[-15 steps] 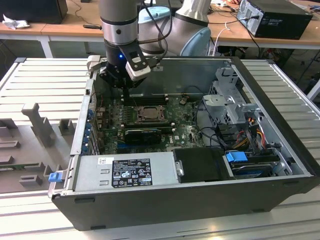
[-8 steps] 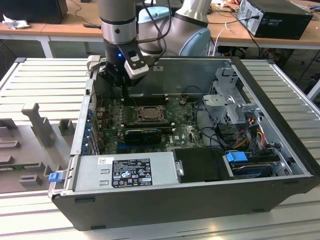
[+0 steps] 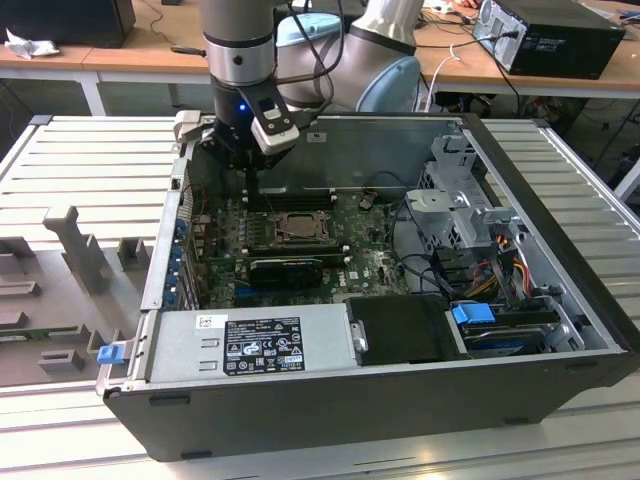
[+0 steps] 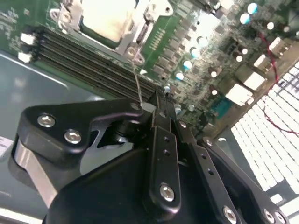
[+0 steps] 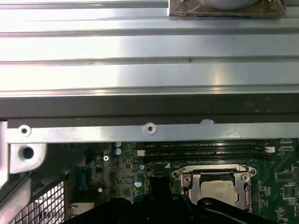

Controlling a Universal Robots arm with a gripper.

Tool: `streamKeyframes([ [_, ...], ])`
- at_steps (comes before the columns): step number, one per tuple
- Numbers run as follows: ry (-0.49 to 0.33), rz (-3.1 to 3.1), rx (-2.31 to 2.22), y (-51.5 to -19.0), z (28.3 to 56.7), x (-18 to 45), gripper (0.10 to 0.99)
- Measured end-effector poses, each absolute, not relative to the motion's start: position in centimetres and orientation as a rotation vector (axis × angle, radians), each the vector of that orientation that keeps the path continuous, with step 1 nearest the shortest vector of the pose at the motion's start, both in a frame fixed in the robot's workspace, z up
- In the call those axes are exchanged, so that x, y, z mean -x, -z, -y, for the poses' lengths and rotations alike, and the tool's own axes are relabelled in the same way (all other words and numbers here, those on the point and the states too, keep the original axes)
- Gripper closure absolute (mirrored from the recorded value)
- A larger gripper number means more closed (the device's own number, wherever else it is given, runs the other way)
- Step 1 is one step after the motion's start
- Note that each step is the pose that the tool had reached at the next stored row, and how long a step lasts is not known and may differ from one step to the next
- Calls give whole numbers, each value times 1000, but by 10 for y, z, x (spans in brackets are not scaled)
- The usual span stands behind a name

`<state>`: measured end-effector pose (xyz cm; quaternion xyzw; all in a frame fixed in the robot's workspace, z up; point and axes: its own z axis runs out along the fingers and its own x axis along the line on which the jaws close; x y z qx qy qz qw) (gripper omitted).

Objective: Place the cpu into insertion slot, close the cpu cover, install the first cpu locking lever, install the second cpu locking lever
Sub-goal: 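Install the first cpu locking lever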

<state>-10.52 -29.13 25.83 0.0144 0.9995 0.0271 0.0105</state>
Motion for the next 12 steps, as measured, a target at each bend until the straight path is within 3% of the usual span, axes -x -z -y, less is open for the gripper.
streamKeyframes([
  [12,-82,-3119,-48,-255,291,71,980],
])
